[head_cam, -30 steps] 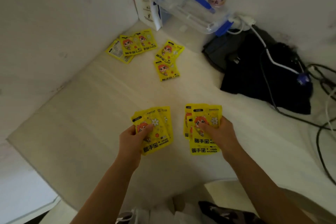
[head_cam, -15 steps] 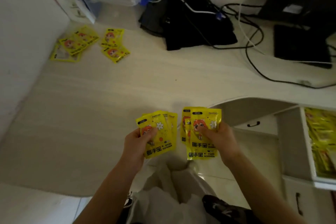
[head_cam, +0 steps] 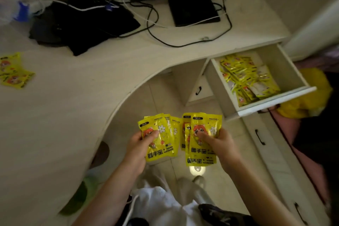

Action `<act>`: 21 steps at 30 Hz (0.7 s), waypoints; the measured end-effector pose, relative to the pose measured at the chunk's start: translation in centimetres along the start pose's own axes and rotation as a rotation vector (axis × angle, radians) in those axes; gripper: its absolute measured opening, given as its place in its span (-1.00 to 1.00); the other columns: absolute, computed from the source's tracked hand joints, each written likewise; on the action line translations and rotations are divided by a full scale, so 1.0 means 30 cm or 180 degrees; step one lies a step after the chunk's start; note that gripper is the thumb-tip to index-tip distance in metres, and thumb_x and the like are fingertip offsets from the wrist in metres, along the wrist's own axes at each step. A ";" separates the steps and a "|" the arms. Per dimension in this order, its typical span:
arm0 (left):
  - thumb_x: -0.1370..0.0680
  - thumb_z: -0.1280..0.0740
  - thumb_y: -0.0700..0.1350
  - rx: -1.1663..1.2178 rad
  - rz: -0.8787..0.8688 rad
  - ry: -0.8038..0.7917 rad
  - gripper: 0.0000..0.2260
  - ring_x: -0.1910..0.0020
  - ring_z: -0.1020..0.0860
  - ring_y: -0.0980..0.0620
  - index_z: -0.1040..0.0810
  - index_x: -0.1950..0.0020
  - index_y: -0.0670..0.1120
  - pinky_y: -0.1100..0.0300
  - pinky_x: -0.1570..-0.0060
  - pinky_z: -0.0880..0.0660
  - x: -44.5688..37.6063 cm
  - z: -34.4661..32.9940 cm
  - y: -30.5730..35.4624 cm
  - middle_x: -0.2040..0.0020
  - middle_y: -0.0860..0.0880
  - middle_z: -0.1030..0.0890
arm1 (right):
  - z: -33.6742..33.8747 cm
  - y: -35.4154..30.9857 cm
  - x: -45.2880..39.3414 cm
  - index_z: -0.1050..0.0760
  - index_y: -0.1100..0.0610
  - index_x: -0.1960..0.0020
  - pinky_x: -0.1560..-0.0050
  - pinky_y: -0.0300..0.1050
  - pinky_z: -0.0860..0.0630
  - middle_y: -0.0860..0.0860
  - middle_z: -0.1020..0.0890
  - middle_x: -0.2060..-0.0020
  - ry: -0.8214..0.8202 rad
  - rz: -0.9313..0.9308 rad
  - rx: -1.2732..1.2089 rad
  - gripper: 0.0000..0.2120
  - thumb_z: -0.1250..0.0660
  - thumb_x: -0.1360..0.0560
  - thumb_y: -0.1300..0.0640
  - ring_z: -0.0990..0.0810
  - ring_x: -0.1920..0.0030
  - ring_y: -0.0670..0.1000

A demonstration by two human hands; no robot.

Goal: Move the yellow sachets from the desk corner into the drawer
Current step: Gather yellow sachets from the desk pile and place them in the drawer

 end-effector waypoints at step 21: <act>-0.47 -0.43 -0.18 -0.0238 -0.0047 -0.0403 -0.94 0.19 -0.66 -0.07 -0.63 0.07 -0.09 0.00 0.20 -0.63 0.017 -0.929 -0.140 0.15 -0.09 -0.70 | 0.873 0.018 -0.160 -0.52 0.16 -0.09 0.13 0.05 -0.64 0.12 -0.71 0.08 0.0555 -0.0168 -0.0897 -0.70 -0.49 -0.39 0.19 -0.71 0.13 0.12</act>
Point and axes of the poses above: each hand's wrist, its own x-axis away from the middle knuckle, its own z-axis out of the back of the hand, y = z × x, the point moved 9 cm from there along -x, towards the middle knuckle
